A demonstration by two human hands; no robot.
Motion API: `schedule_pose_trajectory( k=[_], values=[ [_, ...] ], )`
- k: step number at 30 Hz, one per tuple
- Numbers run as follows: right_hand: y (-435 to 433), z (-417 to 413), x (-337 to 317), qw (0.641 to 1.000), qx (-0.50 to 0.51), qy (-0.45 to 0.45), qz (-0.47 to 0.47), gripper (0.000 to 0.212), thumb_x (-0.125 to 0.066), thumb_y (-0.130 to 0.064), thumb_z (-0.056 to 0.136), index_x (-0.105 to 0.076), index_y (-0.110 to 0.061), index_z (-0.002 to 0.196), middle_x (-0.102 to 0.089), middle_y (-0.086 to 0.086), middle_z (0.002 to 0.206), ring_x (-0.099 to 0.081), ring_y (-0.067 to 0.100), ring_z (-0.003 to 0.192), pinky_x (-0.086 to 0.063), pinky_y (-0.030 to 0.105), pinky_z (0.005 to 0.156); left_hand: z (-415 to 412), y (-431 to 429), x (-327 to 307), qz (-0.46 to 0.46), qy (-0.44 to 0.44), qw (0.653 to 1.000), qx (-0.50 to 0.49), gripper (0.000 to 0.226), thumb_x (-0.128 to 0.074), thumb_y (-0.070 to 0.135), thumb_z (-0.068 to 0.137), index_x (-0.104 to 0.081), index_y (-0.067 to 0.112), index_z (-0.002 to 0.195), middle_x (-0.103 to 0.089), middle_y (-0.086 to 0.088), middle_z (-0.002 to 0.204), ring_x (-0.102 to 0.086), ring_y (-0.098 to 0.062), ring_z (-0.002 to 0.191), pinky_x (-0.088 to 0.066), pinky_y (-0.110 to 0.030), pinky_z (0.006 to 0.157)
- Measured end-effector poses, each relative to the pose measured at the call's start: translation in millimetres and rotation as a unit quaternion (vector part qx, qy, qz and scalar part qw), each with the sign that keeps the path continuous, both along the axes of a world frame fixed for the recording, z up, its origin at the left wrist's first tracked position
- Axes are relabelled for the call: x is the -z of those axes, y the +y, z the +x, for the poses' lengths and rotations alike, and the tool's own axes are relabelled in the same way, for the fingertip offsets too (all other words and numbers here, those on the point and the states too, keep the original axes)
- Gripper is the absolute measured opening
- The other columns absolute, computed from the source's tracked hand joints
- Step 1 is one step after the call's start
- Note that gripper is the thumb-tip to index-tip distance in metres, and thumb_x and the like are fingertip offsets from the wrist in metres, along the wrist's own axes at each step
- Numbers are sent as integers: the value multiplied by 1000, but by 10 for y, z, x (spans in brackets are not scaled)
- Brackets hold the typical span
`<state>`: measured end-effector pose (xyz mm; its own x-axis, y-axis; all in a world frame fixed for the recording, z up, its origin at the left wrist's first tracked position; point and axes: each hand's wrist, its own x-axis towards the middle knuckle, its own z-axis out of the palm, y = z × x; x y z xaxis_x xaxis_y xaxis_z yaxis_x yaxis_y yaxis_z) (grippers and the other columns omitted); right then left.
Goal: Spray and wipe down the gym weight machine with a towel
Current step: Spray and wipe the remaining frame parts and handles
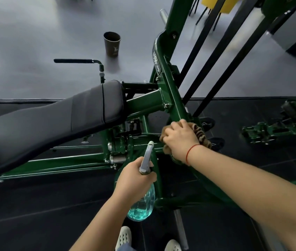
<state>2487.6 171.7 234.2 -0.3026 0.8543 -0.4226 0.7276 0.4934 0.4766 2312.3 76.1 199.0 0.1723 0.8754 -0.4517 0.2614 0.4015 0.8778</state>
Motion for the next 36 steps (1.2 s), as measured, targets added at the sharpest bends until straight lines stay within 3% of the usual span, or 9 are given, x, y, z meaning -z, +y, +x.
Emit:
schedule_pose_trajectory(
  k=[5, 10, 14, 21, 25, 30, 33, 36],
  values=[
    [489, -70, 94, 998, 52, 19, 40, 39, -61, -35, 88, -61, -34, 127, -50, -3, 137, -37, 28, 131, -27, 52, 111, 6, 12, 15, -2, 11, 1000, 4, 17, -65, 13, 79, -60, 23, 91, -46, 11, 53, -40, -19, 53, -38, -36, 55],
    [401, 42, 179, 995, 55, 56, 68, 37, -61, -35, 89, -60, -34, 126, -47, -4, 140, -33, 30, 135, -29, 52, 109, 43, -7, 8, -9, 11, 1000, 16, 17, -65, 15, 79, -60, 24, 92, -51, 5, 60, -42, -20, 54, -39, -35, 56],
    [25, 88, 63, 997, 48, 55, 35, 37, -61, -36, 88, -62, -35, 124, -50, -6, 136, -34, 28, 134, -29, 52, 109, 102, -11, -21, -8, 2, 1000, 24, 17, -65, 14, 79, -60, 19, 94, -51, 3, 63, -41, -18, 54, -38, -36, 56],
    [-456, 160, -39, 997, -33, -10, -69, 34, -53, -42, 95, -63, -28, 125, -52, -2, 133, -40, 30, 128, -27, 52, 109, 154, 47, -60, -5, 0, 999, 40, 20, -65, 13, 79, -61, 28, 92, -52, 5, 61, -43, -18, 53, -40, -35, 55],
    [-75, 135, 29, 1000, -12, 25, -8, 34, -58, -38, 90, -63, -33, 123, -55, -5, 129, -43, 25, 124, -31, 48, 104, 107, 51, -72, 24, 35, 998, 47, 21, -66, 18, 79, -60, 34, 92, -53, 8, 61, -44, -17, 53, -39, -34, 55],
    [343, -20, 78, 996, 56, 40, 50, 39, -58, -35, 90, -60, -35, 129, -51, -3, 136, -39, 27, 129, -29, 50, 107, 82, -43, -102, 83, 88, 991, 55, 30, -65, 21, 83, -60, 36, 109, -58, 10, 77, -54, -18, 65, -49, -36, 63],
    [234, 25, 107, 997, 43, 24, 58, 38, -59, -36, 91, -60, -31, 129, -52, -2, 136, -38, 29, 132, -29, 51, 110, 72, -79, -72, 87, 83, 992, 34, 32, -66, 21, 83, -60, 39, 109, -61, 8, 80, -54, -19, 68, -52, -41, 67],
    [-53, 69, 96, 999, 15, 17, 41, 35, -60, -36, 92, -63, -29, 126, -54, -2, 131, -38, 30, 131, -29, 52, 110, 93, -92, -60, 90, 76, 993, 26, 31, -66, 19, 83, -60, 39, 106, -61, 8, 79, -52, -17, 65, -46, -36, 63]
  ],
)
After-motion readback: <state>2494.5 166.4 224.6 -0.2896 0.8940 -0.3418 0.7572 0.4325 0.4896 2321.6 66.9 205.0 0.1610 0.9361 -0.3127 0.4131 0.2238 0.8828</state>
